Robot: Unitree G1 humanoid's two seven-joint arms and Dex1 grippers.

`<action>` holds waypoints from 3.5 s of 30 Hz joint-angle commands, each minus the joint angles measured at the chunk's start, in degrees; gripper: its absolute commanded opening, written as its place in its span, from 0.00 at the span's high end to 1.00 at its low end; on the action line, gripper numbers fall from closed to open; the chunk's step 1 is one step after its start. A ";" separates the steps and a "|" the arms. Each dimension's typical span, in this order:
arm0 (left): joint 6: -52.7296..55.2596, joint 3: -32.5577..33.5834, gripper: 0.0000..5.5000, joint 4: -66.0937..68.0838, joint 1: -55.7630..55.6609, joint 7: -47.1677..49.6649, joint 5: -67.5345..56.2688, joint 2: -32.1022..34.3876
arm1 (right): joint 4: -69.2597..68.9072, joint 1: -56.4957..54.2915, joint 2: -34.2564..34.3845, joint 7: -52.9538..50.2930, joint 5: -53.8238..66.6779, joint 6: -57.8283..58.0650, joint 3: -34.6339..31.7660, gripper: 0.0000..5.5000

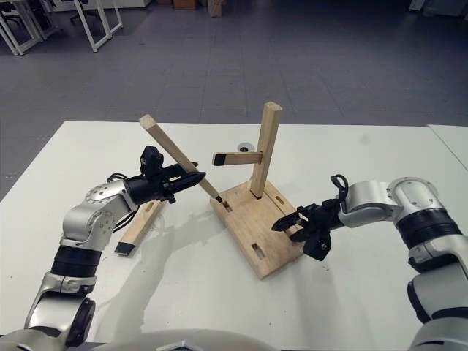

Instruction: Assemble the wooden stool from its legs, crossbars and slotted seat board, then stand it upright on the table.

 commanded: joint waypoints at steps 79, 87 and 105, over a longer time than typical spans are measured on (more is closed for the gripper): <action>5.10 -7.64 0.63 16.52 -7.04 -2.22 11.22 -1.92 | -11.80 -10.94 31.40 7.96 30.62 71.64 -10.06 0.63; 4.98 -7.76 0.63 13.05 -5.41 -0.05 12.43 -1.71 | -15.80 -3.51 28.52 13.88 30.22 70.13 -8.02 0.63; 6.57 -12.09 0.63 9.92 -6.04 4.38 16.97 0.82 | -24.64 -8.45 32.93 6.54 37.33 75.54 -18.44 0.63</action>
